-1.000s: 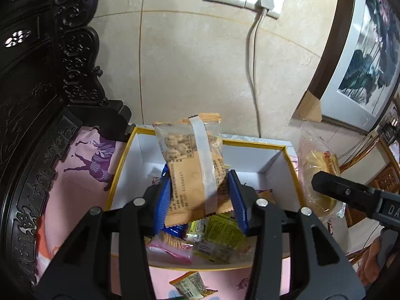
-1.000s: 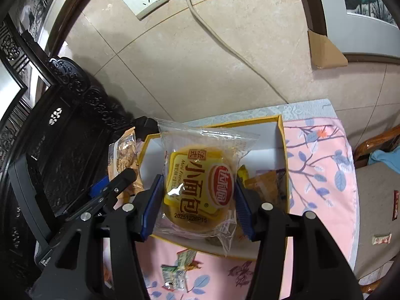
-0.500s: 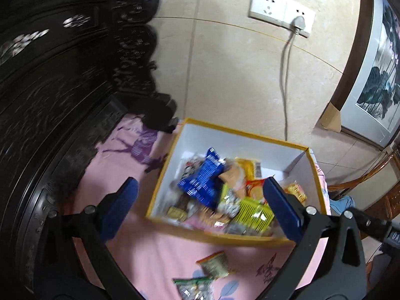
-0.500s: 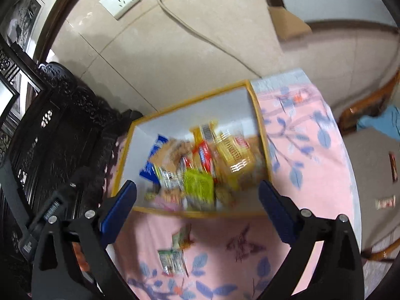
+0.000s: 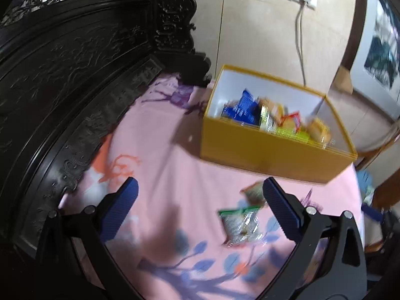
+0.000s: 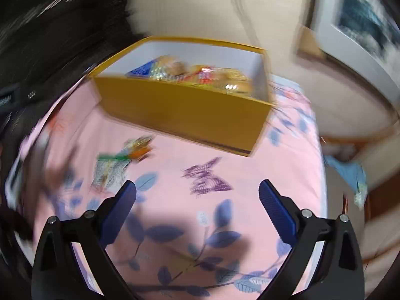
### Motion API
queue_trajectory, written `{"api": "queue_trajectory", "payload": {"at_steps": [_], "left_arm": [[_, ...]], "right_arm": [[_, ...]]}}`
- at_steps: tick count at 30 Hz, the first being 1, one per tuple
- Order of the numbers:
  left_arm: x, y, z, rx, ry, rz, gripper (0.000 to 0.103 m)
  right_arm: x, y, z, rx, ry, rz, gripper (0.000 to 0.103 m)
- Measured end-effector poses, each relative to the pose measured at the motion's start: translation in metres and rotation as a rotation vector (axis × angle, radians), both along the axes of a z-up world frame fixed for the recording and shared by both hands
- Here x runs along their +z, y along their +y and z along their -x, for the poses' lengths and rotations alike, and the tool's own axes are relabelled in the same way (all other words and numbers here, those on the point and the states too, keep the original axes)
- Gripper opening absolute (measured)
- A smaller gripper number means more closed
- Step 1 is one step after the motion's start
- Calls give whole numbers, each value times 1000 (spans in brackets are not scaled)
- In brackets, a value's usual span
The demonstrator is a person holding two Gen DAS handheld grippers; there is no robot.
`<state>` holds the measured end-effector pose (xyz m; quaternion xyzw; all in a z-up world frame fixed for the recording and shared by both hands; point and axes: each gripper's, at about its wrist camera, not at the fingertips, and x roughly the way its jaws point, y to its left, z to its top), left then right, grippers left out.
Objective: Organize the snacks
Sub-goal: 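Move both open tools back toward the last two packs, then grasp the printed snack bag with the right tool while the left tool grasps the green-topped pack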
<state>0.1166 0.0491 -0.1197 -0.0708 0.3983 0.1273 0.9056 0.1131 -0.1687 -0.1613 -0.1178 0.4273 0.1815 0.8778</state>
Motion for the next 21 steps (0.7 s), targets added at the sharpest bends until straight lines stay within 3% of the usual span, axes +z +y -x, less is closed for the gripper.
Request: {"api": "queue_trajectory", "payload": {"at_steps": [3,8,10,13,21], "left_arm": [[-9,5,13,23,20,9,101],[-21,13,30,56,44,42,101],[-24,17,33,68,52,46,101],[-28,22,38,78,60,47,101],[-39,27,37,46,84,76,101]], "right_arm": [[8,14,-5,85,-13,-87,99],[1,49,-48,160,131,-165,99],[-6,62,-62,180,163,-186,92],[-22,80,-79,174,207,-169,81],[-60,96,-104,139,280,-107,72]]}}
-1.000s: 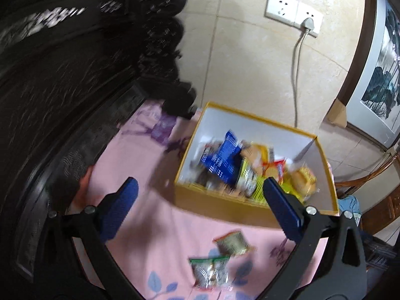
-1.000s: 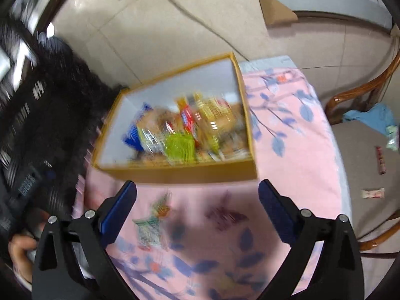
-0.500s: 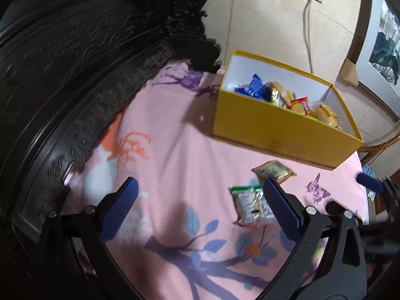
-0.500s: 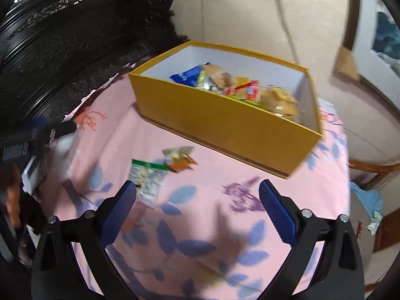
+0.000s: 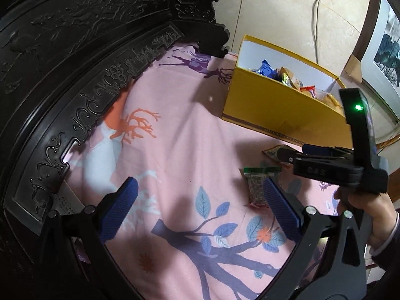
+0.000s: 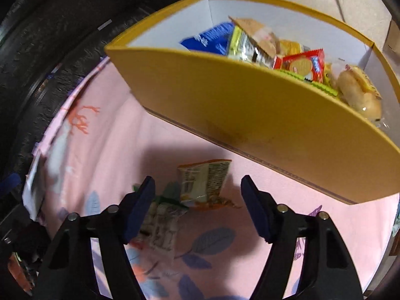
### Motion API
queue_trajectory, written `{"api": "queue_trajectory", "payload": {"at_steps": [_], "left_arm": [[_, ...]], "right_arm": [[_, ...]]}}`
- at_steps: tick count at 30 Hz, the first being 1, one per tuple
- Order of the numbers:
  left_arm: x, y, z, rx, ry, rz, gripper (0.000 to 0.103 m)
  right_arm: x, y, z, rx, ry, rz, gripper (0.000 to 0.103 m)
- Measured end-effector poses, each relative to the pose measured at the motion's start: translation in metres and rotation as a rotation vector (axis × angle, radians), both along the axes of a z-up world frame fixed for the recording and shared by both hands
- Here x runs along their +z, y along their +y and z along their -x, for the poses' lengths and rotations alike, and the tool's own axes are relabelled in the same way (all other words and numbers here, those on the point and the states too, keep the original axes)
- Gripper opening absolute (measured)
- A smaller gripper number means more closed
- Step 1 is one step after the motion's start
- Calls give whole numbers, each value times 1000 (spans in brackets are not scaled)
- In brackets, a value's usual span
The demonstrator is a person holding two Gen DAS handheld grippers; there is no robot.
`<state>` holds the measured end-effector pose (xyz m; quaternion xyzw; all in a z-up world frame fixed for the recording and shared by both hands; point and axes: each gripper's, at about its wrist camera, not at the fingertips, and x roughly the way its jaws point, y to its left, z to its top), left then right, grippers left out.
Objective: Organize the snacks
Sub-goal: 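Grasp the printed snack bag with the right tool while the left tool grasps the green-topped pack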
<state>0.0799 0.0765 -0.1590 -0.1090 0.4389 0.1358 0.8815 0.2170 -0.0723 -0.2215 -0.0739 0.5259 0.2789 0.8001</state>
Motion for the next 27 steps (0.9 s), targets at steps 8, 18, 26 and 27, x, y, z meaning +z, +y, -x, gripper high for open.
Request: {"api": "queue_trajectory", "payload": {"at_steps": [8,18,26,27], "left_arm": [[-12,-2,-8,-25,39,20,101],[-26,-30,-31,-150,100,20,101],[-58,-88,-82,-223,197,30,101],[-61,-92,-86,-222,204,24,101]], "right_arm": [[-21,7,-13,35,53,33,45],[9,-49,15,-57,64,-101,41],[22,-115,47,-231,104,-183,41],[21,-120,49,-249,107,-185,41]]}}
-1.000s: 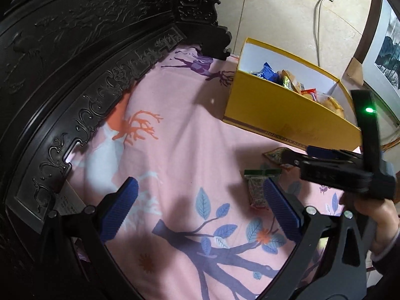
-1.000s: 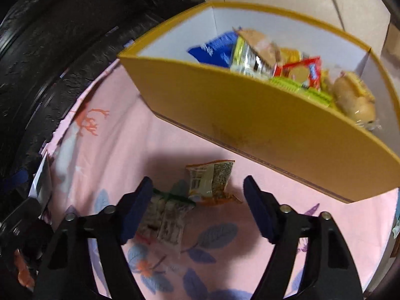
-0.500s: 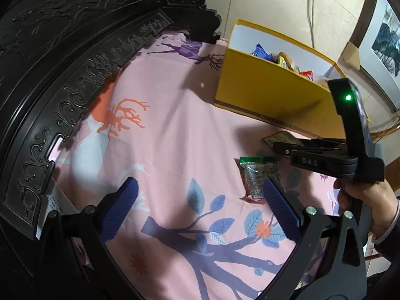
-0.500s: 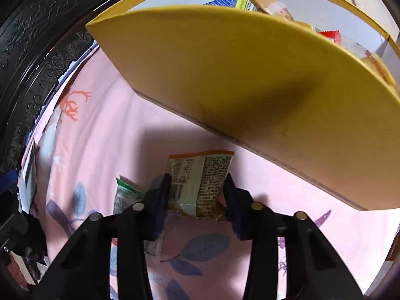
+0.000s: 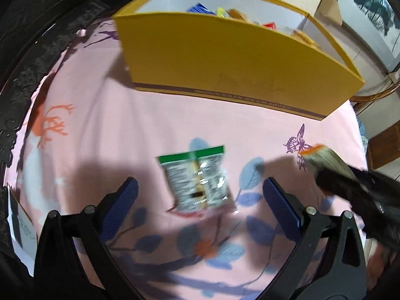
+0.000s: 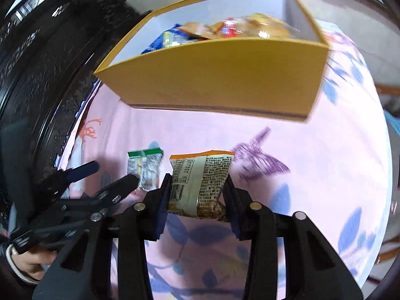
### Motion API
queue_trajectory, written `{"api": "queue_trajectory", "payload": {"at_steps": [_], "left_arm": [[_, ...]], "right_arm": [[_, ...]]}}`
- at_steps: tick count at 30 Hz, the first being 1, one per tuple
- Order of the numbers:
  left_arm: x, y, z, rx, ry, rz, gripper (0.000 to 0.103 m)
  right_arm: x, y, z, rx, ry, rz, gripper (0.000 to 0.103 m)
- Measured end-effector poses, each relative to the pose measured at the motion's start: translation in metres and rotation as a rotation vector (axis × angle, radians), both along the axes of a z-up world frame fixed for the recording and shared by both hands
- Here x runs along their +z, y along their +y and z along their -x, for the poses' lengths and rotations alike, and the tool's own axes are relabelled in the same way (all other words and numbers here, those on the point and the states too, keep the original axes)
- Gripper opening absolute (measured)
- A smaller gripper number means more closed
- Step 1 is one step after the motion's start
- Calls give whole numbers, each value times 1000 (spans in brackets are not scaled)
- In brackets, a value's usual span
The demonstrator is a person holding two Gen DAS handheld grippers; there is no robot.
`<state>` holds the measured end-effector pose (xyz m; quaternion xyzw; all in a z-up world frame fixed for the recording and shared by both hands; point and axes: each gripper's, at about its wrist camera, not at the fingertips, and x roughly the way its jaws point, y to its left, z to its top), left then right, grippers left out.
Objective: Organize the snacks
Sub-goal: 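Grasp the printed snack bag with the right tool while the left tool grasps the green-topped pack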
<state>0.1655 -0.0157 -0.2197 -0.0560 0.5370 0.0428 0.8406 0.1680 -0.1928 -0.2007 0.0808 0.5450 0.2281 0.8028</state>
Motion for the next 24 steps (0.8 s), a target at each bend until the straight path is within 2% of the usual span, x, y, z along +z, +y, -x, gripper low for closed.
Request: {"api": "queue_trajectory", "payload": {"at_steps": [2,10,12,16,18,20,24], "left_arm": [[-9,-7,-8,17,30,-25,101],[-34,-8,-15,69,104,-28,98],[-42,-5,-14,75,130,-15,85],[-41,-4,-11,67,108,-42,72],[-38,-2,-10,72,95,-42,59],[-36,1,-8,73,90,-32,54],[-32,2,-2,41,71,3,50]], "right_arm": [[-2,-10,4,-27,10,-14,41],[-1,-22,6,-70,8,-45,41],[-1,-22,6,-71,5,-51,41],[-1,-25,7,-75,4,-60,41],[-1,-27,8,-79,9,-61,41],[-1,-29,9,-84,8,-64,41],[3,-33,12,-86,-1,-70,41]]}}
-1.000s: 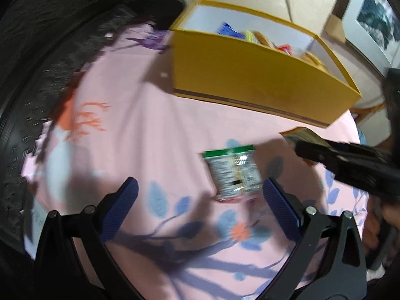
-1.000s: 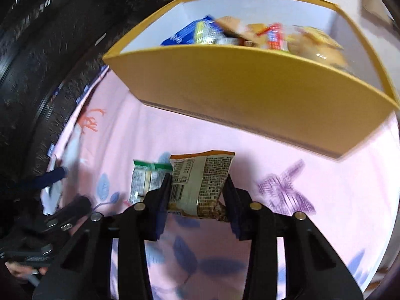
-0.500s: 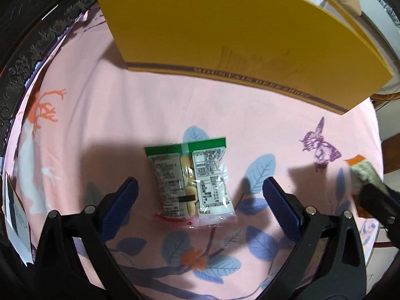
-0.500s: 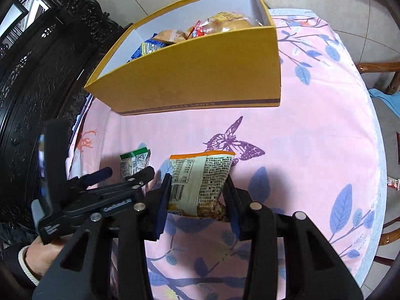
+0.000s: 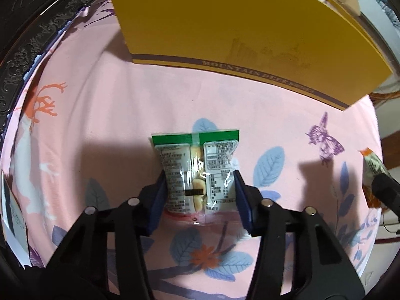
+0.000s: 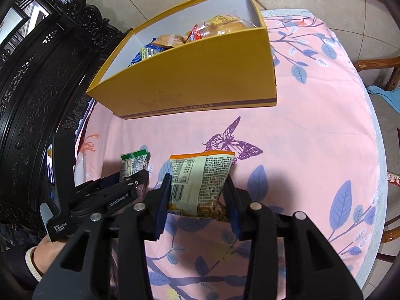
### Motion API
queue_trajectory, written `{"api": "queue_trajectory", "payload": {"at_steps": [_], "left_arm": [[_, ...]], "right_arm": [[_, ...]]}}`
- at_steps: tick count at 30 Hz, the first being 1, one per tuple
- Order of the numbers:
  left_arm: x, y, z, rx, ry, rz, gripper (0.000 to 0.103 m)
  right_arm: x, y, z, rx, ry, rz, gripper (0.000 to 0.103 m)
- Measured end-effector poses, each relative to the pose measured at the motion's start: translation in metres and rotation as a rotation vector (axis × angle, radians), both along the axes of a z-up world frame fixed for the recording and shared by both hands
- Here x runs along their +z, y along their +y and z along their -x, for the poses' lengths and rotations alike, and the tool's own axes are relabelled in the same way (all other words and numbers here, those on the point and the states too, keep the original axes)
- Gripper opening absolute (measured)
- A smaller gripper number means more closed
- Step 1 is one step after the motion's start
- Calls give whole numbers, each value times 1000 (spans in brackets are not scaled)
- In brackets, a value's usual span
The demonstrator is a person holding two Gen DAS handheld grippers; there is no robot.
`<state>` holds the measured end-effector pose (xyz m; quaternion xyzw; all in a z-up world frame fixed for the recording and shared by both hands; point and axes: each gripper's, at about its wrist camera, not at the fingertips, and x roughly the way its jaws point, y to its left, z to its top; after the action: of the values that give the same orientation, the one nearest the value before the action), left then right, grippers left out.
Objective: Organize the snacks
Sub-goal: 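Grasp the printed snack bag with the right tool while the left tool grasps the green-topped pack, then carry both packs into the yellow box and open both tools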
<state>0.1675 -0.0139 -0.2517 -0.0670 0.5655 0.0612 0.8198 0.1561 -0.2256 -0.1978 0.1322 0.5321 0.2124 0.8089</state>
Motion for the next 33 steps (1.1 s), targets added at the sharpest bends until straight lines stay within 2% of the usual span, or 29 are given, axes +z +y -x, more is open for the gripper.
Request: {"api": "queue_trajectory", "payload": {"at_steps": [5,10,14,17,21,26,29,33], "left_arm": [[12,-2,13,-35,-61,26,50],[37,9,29,-23,-122,62,50],[72,15,41,-22,-201,61,50],[115,18,45,-36,-303,65,50],[161,16,27,-64,-425,61,50],[211,8,-16,-97,-545,68,50],[226,2,-46,-114,-576,56,50],[230,2,-84,-112,-574,37,50]], "right_arm": [[5,-1,6,4,-15,-7,41],[13,0,14,21,-35,-13,41],[28,1,18,35,-70,-19,41],[49,0,16,39,-114,-37,41],[86,1,2,45,-200,-60,41],[136,4,-35,43,-336,-62,41],[153,8,-64,27,-375,-49,41],[160,13,-102,8,-386,-42,41]]}}
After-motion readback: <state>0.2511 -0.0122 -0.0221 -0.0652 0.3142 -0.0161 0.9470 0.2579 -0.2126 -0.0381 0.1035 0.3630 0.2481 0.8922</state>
